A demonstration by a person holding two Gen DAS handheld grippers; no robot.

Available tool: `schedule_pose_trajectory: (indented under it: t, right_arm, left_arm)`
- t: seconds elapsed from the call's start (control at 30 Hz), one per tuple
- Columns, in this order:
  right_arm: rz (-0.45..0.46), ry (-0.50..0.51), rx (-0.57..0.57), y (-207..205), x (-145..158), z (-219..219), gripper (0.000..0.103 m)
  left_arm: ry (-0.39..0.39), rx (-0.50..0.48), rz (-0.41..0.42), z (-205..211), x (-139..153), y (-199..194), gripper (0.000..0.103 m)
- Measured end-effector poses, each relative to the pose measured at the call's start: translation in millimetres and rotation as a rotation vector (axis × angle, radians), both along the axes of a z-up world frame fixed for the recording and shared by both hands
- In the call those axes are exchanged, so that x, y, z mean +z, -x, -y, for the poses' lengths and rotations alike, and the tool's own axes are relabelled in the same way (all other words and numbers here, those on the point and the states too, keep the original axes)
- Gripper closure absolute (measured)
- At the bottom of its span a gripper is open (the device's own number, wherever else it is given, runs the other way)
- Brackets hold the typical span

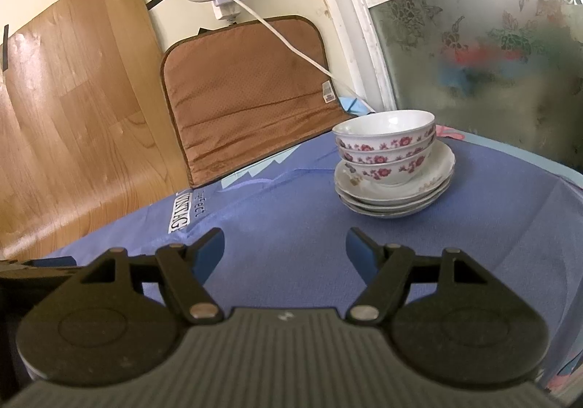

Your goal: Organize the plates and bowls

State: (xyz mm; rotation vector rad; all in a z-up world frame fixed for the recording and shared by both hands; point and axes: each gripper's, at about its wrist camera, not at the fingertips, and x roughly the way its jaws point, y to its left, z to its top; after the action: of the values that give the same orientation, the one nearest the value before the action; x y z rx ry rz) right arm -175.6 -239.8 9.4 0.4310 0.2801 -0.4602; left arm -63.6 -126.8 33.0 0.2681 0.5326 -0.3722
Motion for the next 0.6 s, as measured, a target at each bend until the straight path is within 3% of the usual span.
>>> schedule_pose_trajectory:
  t: [0.6]
  right_arm:
    - [0.021,0.022,-0.007,2.6,3.1,-2.8,0.027]
  left_arm:
    - [-0.013,0.008,0.046,0.8,4.6,6.9,0.0]
